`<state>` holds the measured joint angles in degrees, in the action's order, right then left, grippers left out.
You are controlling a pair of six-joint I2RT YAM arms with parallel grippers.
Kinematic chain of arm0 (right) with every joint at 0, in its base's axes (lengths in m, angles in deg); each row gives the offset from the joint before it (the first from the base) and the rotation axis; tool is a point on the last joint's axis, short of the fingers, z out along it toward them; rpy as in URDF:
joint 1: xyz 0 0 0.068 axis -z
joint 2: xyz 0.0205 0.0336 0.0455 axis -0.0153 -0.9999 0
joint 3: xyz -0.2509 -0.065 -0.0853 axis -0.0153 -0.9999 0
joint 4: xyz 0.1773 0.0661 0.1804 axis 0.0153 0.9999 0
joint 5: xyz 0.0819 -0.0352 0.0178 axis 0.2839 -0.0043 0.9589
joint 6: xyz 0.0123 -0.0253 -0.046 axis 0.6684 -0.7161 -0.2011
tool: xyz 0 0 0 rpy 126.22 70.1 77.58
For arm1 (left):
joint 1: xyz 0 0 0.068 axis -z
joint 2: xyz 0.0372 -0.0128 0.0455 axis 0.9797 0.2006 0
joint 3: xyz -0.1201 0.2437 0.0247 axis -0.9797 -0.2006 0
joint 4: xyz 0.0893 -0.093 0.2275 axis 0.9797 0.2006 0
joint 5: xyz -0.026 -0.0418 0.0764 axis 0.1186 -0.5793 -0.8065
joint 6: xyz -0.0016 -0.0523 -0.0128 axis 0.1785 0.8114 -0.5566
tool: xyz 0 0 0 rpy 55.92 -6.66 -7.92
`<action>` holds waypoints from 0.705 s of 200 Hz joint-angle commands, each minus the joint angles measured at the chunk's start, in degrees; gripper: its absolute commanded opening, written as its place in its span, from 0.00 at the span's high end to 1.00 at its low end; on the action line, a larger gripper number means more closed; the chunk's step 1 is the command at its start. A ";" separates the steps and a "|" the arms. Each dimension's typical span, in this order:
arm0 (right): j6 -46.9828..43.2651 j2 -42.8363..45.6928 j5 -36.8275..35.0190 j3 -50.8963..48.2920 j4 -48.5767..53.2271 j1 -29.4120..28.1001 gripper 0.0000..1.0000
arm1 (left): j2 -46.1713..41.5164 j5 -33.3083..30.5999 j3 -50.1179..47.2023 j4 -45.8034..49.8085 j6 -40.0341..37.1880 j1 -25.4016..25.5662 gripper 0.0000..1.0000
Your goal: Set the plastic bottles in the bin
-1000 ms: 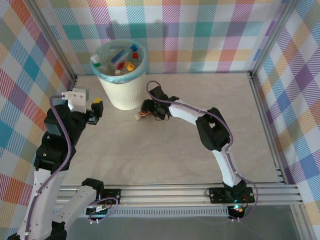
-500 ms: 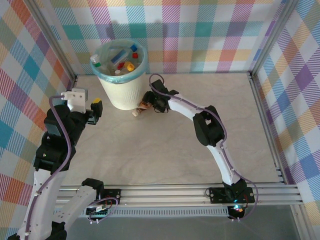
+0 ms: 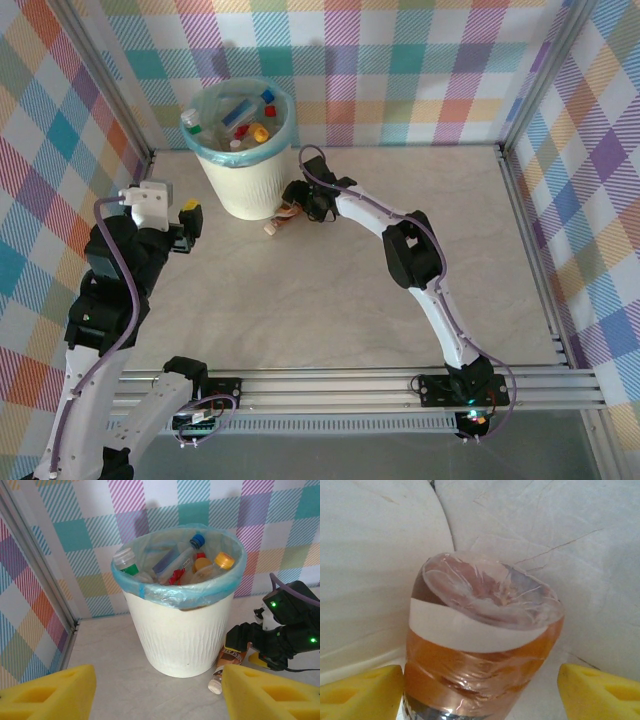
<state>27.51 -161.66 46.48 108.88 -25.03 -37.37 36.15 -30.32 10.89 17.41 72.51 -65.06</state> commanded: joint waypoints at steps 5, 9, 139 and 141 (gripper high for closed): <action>-3.18 -3.08 4.26 -0.64 2.35 -0.07 0.24 | 0.14 0.10 -0.45 0.49 0.27 0.08 0.33; -3.36 -3.01 4.78 -1.08 1.68 -0.07 0.25 | 0.14 0.21 -0.45 0.51 0.28 0.08 0.32; -23.37 34.07 10.86 -43.36 -25.36 1.47 0.48 | 11.31 16.42 12.97 7.71 16.74 0.08 0.23; -24.07 35.04 10.93 -44.27 -25.94 1.43 0.48 | 11.77 17.54 13.50 7.86 17.14 0.08 0.22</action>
<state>13.81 -138.74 54.41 71.92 -40.43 -35.92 43.76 -23.83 18.43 22.48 81.47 -65.06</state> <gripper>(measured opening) 0.546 0.739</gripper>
